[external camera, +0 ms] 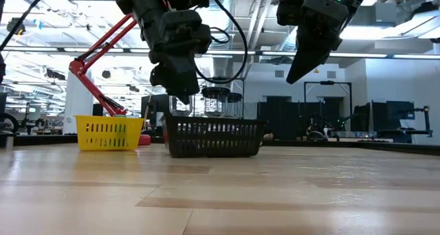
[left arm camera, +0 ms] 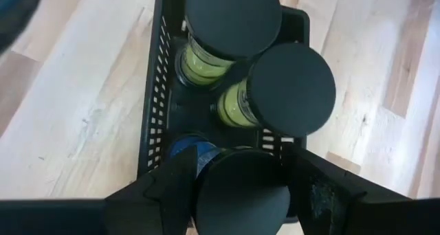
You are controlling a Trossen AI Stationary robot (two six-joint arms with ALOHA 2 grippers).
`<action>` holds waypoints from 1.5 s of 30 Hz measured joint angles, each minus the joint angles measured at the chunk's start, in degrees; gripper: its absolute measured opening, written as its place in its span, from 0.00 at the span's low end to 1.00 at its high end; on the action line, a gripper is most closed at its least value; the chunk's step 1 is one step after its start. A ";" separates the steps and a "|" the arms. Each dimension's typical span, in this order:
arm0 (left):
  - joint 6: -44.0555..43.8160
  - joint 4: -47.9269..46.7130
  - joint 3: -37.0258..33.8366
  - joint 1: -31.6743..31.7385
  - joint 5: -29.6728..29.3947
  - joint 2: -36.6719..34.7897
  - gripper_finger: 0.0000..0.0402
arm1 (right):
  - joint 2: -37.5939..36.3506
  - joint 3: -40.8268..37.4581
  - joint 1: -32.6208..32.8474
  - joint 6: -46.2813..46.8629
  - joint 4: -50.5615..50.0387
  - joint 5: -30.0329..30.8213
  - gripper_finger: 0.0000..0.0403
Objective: Pick & Place Office items
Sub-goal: Move the black bin to the center of the table, then put the black wristwatch into the yellow bin
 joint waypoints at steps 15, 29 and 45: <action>2.10 2.89 -0.09 1.51 -0.44 0.09 0.56 | 0.00 0.00 0.00 -0.04 -0.02 0.00 0.00; 2.10 4.34 -0.09 3.44 -0.35 -6.72 0.54 | 0.03 0.00 -0.55 -0.04 0.10 0.07 0.00; 7.96 4.99 -0.28 3.28 -6.88 -23.16 0.48 | 2.75 -0.04 -6.95 -3.67 -0.06 2.45 0.13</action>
